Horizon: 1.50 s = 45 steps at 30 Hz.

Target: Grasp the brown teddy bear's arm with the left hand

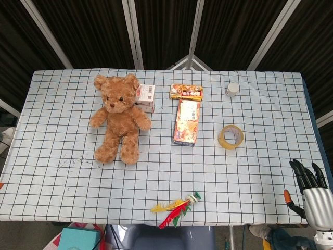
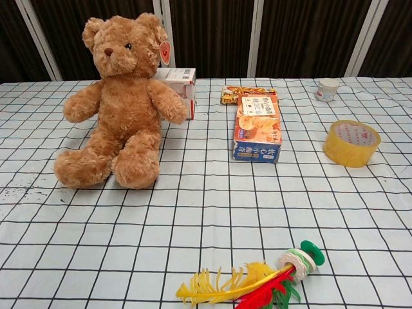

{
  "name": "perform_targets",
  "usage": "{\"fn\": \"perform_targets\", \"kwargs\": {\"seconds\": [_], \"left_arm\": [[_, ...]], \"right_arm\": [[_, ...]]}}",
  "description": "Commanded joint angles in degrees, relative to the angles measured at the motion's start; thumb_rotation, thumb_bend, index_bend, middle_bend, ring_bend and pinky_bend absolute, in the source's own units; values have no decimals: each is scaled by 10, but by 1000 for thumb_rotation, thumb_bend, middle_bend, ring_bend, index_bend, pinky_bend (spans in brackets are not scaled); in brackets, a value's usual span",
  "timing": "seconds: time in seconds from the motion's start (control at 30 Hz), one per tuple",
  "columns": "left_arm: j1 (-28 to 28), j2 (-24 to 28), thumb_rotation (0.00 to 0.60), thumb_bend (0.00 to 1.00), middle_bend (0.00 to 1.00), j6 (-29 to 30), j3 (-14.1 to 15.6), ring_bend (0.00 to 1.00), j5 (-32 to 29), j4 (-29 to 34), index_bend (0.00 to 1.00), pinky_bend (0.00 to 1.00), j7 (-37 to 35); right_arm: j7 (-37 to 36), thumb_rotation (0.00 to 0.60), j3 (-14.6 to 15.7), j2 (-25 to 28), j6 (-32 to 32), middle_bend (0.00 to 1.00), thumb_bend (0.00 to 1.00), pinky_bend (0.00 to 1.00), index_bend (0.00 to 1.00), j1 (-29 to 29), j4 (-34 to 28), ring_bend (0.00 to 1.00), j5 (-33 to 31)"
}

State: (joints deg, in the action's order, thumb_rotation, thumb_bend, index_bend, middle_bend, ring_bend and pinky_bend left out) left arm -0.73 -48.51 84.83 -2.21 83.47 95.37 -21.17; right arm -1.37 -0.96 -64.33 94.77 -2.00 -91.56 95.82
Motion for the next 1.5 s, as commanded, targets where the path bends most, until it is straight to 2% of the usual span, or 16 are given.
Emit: {"fn": "perform_targets", "kwargs": {"seconds": [0.03,0.5,0.7,0.83,0.93,1.1,1.17,1.37,1.5], "left_arm": [[0,0,600,259,0,-2,0,0,-2,-3,62,12,-3],[2,2,600,259,0,6,2,0,10,2,63,12,-11],[-17,-13,600,255,0,-44,3,0,-9,-16,62,12,-33],[-40,-21,600,243,0,-82,-7,0,-13,-10,61,12,-108],[-65,-26,600,240,0,-124,-26,0,-41,-8,61,12,-169],[-136,-13,600,221,0,-263,-72,0,-109,16,61,12,-302],[-161,-10,600,210,0,-311,-84,0,-121,16,61,12,-333],[-231,-37,600,188,0,-436,-114,0,-189,-8,43,12,-373],[-265,-67,600,180,0,-473,-129,0,-230,-39,40,12,-363]], "right_arm": [[1,600,0,0,0,108,424,37,29,0,-2,187,-1],[-2,600,0,5,3,108,424,37,30,-1,-9,188,-2],[-9,600,5,7,-4,108,423,37,29,-4,-7,188,-9],[-18,600,5,10,-1,107,424,37,29,-6,-7,187,-12],[-24,600,4,13,0,108,423,37,29,-6,-10,187,-12],[-27,600,2,13,-10,108,423,37,29,-4,-10,188,-22],[-26,600,2,12,-13,108,424,37,30,-3,-8,188,-26],[-35,600,-1,10,-21,107,423,37,30,-2,1,188,-38],[-43,600,-2,9,-24,107,424,37,29,-2,5,188,-44]]}}
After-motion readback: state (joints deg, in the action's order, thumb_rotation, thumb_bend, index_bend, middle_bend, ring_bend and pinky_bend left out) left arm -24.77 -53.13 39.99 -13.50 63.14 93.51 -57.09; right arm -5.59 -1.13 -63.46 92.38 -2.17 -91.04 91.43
